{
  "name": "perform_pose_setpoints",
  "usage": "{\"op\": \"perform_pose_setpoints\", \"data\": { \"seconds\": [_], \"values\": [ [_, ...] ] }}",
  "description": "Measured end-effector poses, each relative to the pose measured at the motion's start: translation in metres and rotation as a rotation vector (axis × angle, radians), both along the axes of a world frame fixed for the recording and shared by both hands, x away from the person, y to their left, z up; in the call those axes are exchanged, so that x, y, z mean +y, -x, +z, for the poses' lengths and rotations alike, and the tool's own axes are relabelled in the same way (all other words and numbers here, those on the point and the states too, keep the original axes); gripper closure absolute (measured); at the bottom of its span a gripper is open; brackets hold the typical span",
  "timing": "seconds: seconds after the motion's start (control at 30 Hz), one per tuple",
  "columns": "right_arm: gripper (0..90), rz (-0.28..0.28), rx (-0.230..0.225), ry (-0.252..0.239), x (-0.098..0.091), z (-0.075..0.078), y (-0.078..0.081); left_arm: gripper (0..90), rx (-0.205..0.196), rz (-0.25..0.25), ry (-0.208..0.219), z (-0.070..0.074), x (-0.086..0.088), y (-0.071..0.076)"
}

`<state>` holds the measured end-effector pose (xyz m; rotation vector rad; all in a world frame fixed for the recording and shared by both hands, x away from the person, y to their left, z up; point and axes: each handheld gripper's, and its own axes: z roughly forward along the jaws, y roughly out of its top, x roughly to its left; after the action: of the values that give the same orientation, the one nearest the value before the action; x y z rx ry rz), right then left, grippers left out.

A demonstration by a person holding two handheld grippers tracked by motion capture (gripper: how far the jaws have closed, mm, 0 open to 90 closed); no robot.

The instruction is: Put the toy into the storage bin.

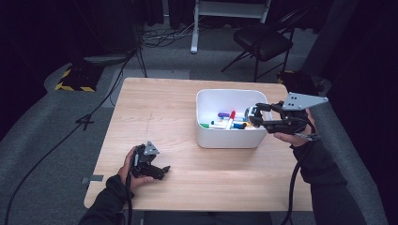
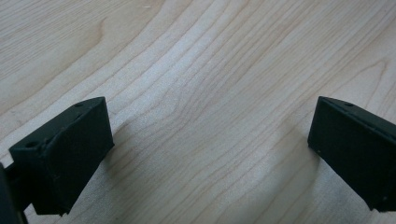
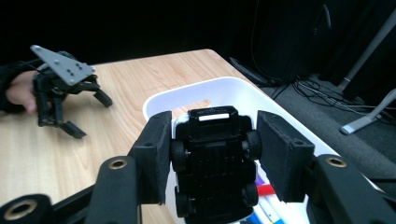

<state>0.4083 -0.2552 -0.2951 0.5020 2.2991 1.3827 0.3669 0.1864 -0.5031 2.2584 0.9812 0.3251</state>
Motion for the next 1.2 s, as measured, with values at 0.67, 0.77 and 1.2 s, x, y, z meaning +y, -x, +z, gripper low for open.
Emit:
{"op": "perform_pose_setpoints", "data": {
  "seconds": [0.67,0.77,1.2],
  "values": [
    [47.7,-0.053,0.076,0.067,0.021,-0.013,-0.053,0.1,0.0,0.0,0.0,0.0,0.0,0.0],
    [47.7,-0.052,0.088,0.093,0.025,-0.017,-0.059,0.1,0.0,0.0,0.0,0.0,0.0,0.0],
    [47.6,-0.03,0.159,0.282,0.041,-0.039,-0.086,0.1,-0.002,-0.002,-0.002,0.0,0.0,0.0]
  ]
}}
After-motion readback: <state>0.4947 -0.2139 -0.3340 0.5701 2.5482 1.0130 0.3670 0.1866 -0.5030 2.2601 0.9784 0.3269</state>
